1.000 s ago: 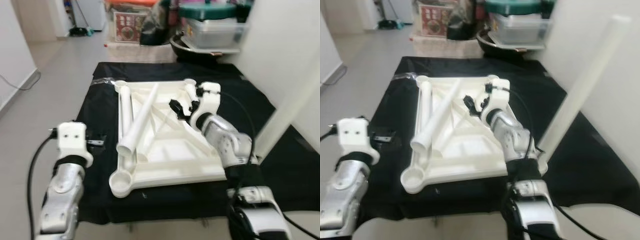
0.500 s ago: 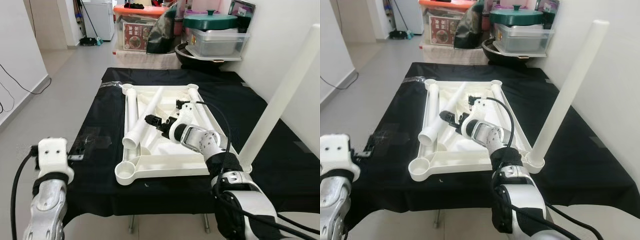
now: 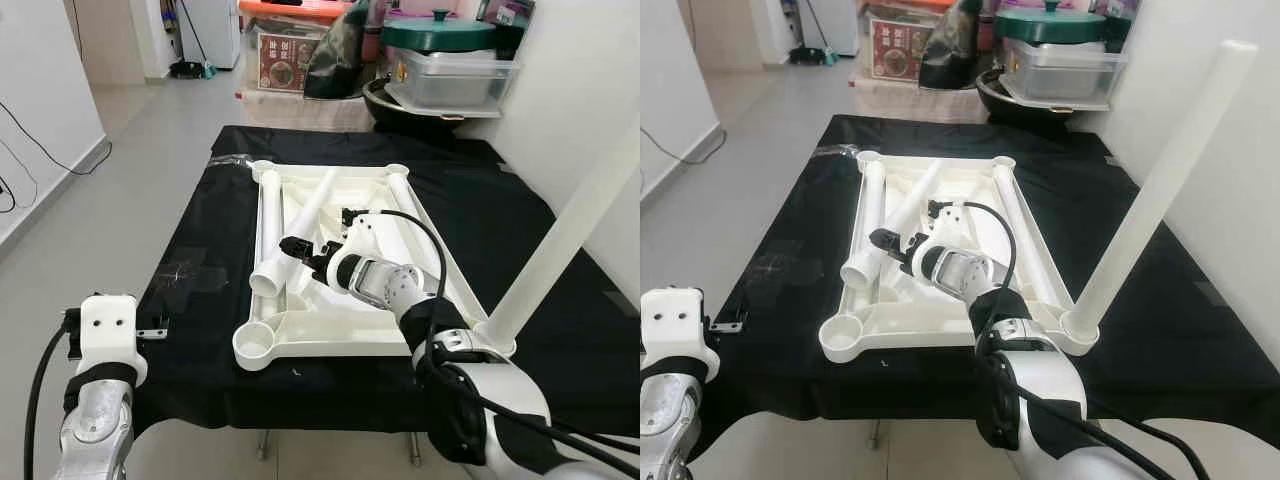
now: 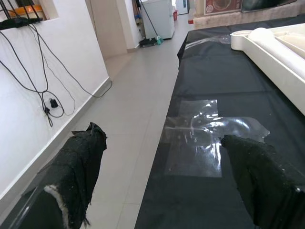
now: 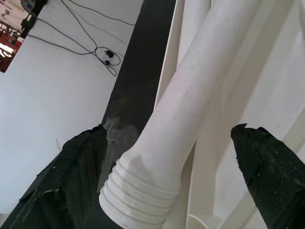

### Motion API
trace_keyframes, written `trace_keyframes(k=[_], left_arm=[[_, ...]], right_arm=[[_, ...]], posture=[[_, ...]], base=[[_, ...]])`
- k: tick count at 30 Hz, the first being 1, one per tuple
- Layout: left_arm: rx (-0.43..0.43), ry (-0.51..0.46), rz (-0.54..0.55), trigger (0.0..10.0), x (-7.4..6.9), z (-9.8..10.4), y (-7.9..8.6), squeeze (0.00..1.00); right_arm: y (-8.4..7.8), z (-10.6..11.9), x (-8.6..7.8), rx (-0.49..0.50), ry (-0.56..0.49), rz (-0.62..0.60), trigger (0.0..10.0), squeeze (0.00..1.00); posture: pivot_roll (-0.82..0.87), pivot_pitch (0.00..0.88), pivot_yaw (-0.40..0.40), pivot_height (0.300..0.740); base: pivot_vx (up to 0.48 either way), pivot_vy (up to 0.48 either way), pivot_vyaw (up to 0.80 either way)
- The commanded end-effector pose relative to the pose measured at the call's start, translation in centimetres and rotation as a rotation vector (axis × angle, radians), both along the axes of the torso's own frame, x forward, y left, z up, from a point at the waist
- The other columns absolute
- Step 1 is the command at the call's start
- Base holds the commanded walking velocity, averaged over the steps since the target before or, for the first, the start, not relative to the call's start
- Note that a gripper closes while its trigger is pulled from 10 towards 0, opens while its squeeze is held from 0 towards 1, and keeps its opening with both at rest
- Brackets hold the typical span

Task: Building children table

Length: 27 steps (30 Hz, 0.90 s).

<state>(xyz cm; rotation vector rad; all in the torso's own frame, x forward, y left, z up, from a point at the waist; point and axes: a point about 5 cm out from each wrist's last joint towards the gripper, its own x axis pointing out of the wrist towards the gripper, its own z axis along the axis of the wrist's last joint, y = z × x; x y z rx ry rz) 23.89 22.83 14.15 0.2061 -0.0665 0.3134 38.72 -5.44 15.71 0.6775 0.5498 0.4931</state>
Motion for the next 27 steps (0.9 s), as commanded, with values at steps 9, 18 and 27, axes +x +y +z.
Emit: trace_keyframes(k=[9,18,27], left_arm=[[-0.005,0.008,0.012,10.0,-0.4,-0.4,-0.5,0.0],[-0.004,0.012,0.011,10.0,-0.2,-0.5,-0.6,0.0],[-0.002,0.015,0.011,10.0,0.0,-0.5,-0.7,0.0]], right_arm=[[1.9,-0.6,-0.4,-0.075,-0.007,0.042,10.0,0.0],[3.3,-1.1,-0.8,-0.207,-0.036,0.073,10.0,0.0],[4.3,-1.0,-0.8,-0.346,-0.083,0.035,10.0,0.0]], posture=[[0.21,0.0,-0.137,0.74],[0.2,0.0,-0.136,0.74],[0.19,0.0,-0.132,0.74]], base=[[0.0,0.0,0.0],[0.0,0.0,0.0],[0.0,0.0,0.0]])
